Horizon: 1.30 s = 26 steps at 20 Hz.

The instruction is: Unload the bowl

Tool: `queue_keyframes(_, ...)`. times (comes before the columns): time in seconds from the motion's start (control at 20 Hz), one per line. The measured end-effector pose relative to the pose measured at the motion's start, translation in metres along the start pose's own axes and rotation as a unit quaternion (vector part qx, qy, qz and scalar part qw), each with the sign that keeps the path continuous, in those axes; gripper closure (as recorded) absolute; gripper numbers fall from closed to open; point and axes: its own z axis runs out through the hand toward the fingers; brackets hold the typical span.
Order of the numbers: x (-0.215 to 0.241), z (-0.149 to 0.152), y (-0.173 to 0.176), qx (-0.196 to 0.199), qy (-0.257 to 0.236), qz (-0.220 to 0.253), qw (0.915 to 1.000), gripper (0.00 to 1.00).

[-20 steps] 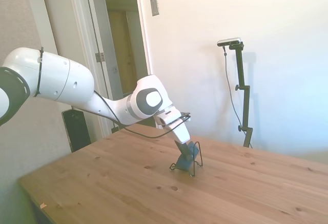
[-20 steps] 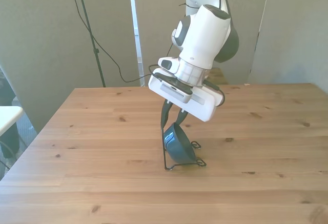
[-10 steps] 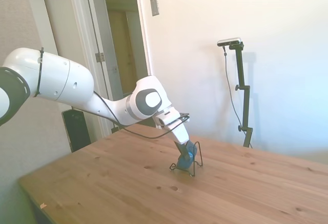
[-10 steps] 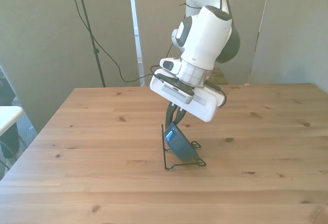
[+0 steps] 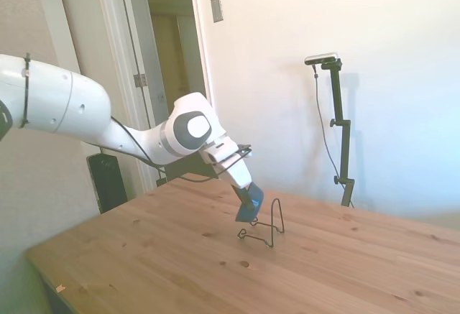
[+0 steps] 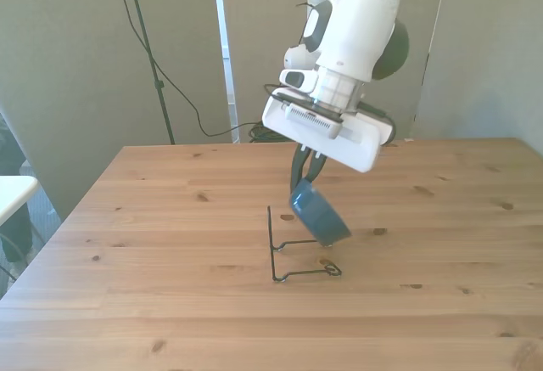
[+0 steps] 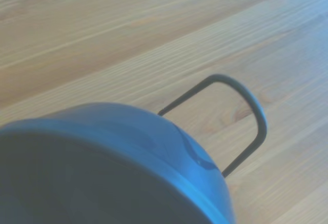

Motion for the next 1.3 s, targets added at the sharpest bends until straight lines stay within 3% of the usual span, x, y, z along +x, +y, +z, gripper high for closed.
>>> queue_keyframes(0.2,-0.06,-0.028,0.004,0.029,-0.036,-0.051,0.9976,1.0)
queue_keyframes(0.4,-0.107,-0.03,0.018,0.047,-0.122,-0.1,0.9864,1.0)
queue_keyframes(0.6,-0.115,-0.003,0.042,0.034,-0.2,-0.124,0.9714,1.0)
queue_keyframes(0.85,-0.093,0.052,0.069,0.008,-0.277,-0.108,0.9548,1.0)
queue_keyframes(0.9,-0.087,0.062,0.071,0.002,-0.28,-0.105,0.9542,0.0)
queue_keyframes(1.05,-0.083,0.077,0.07,-0.004,-0.281,-0.104,0.954,0.0)
queue_keyframes(1.3,-0.08,0.078,0.067,0.001,-0.277,-0.105,0.955,0.0)
